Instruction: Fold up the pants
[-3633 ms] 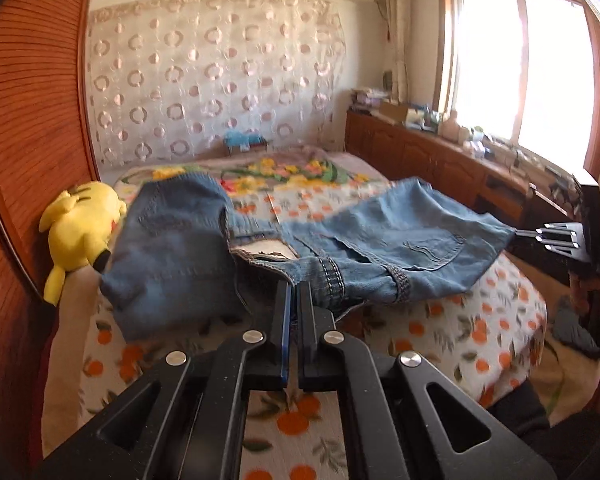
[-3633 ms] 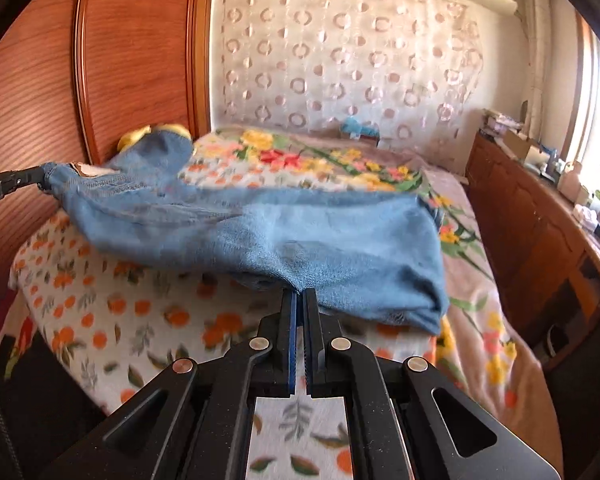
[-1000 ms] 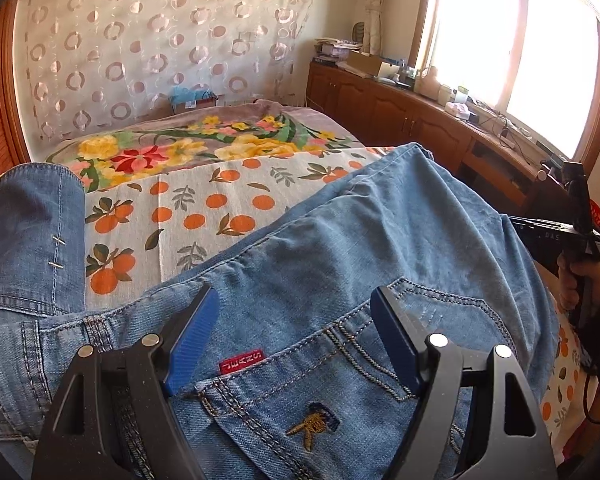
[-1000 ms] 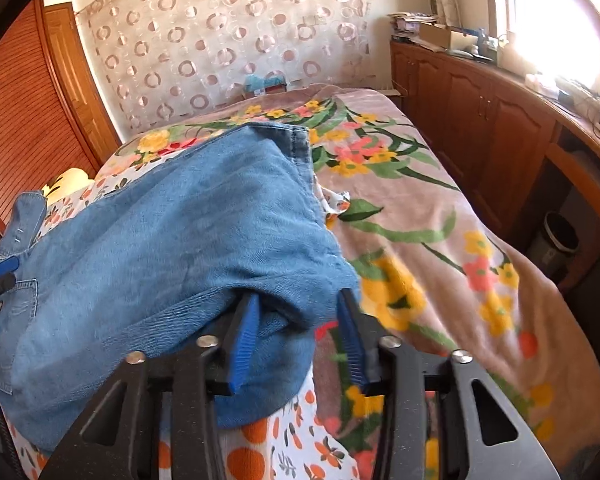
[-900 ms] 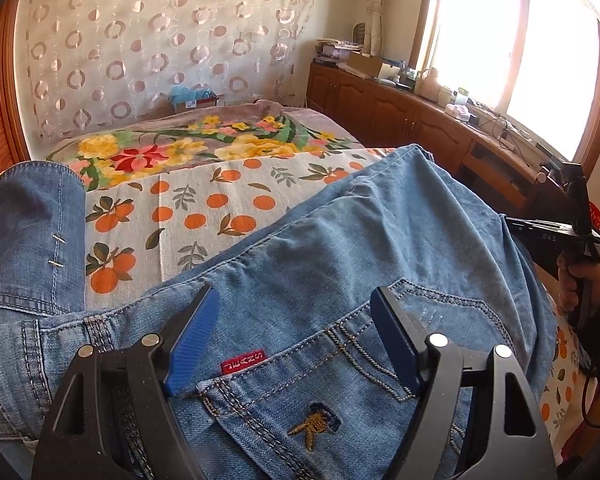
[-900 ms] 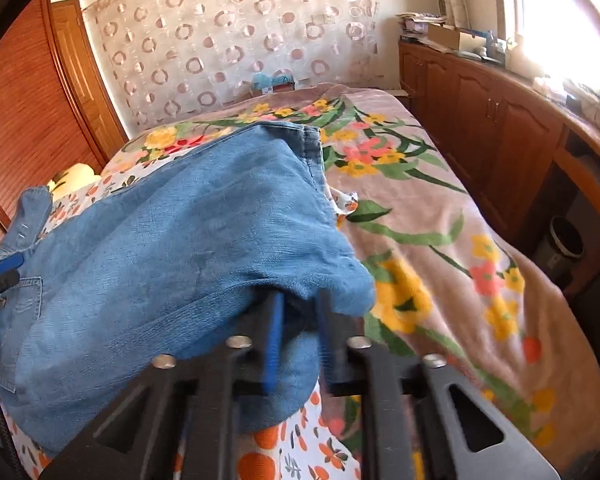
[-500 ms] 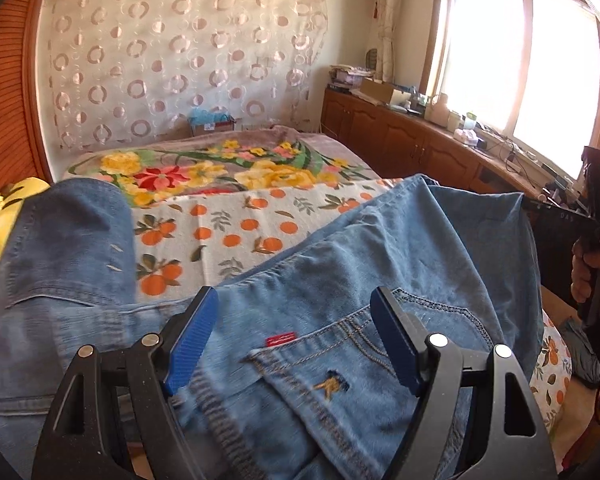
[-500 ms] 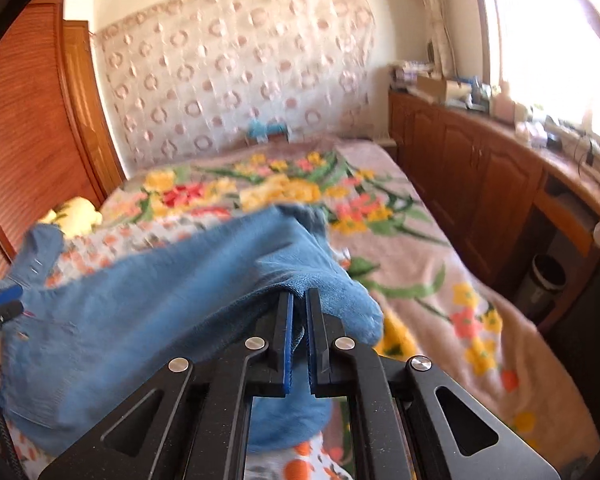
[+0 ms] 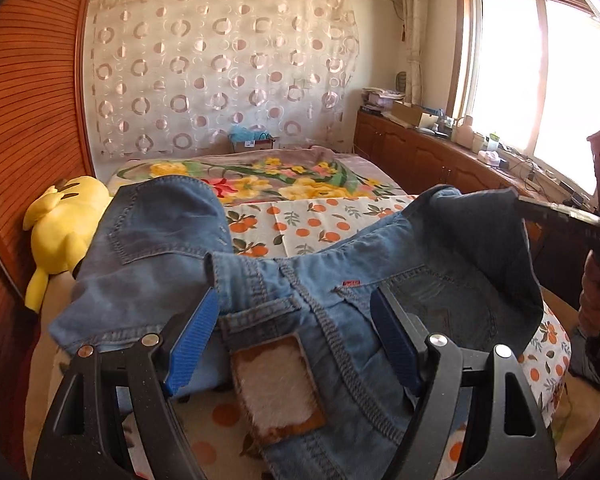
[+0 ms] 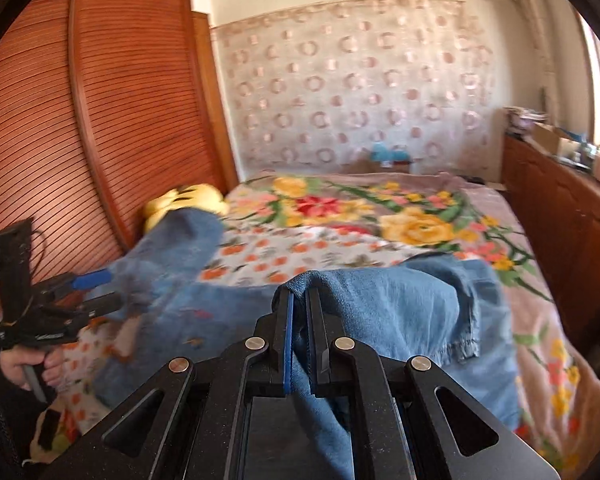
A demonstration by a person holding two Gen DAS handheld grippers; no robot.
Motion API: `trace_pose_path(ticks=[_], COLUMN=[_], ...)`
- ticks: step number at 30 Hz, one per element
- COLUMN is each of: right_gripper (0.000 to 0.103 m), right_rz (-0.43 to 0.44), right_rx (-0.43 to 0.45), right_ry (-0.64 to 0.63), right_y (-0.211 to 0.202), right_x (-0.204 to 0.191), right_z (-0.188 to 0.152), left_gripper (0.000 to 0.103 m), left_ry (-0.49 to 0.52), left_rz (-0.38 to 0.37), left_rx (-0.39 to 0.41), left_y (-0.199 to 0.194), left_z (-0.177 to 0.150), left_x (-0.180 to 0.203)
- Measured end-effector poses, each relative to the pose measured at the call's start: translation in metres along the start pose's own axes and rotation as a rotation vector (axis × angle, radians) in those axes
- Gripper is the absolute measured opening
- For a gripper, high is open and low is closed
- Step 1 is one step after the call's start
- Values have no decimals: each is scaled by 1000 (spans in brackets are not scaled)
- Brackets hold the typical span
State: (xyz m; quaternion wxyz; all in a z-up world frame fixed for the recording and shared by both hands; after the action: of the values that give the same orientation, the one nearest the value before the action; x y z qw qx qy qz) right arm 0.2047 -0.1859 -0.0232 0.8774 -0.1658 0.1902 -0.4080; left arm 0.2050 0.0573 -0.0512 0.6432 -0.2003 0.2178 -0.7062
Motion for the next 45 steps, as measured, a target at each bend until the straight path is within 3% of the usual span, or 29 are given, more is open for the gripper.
trace_pose_path(ticks=[3, 10, 17, 24, 32, 36, 45], right_gripper=[5, 6, 11, 12, 36, 39, 43], right_rz=[25, 3, -27, -63, -140, -96, -39], right_rx=[-46, -96, -93, -78, -80, -110, -147], right_ry=[-12, 23, 30, 36, 92, 159, 162], right_y=[5, -8, -9, -26, -24, -9, 16], right_x=[-18, -11, -10, 0, 38, 45, 25], right_z=[-27, -69, -52, -62, -69, -75, -67], left_gripper=[79, 79, 79, 79, 79, 79, 79], left_ry=[3, 25, 41, 50, 54, 60, 45], left_rz=[1, 6, 4, 0, -10, -10, -4], left_rx=[3, 9, 12, 3, -17, -23, -45], left_y=[-8, -25, -33, -30, -27, -27, -23], left_z=[-6, -18, -21, -26, -35, -38, -46], left_x=[-1, 4, 12, 17, 25, 28, 22])
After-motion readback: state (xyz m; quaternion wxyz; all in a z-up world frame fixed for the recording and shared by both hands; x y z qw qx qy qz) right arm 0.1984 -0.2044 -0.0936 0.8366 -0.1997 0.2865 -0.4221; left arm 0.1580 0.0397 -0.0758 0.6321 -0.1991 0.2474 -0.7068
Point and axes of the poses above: each gripper's, at about its wrist camera, not at the fingertips, and y roughly the way its jaws point, x to its right, z to its top, the point moved 9 cm from there along y, roughly the way its jaws point, and after that the axes turned 9 degrees about z, right-handed, at the moved point
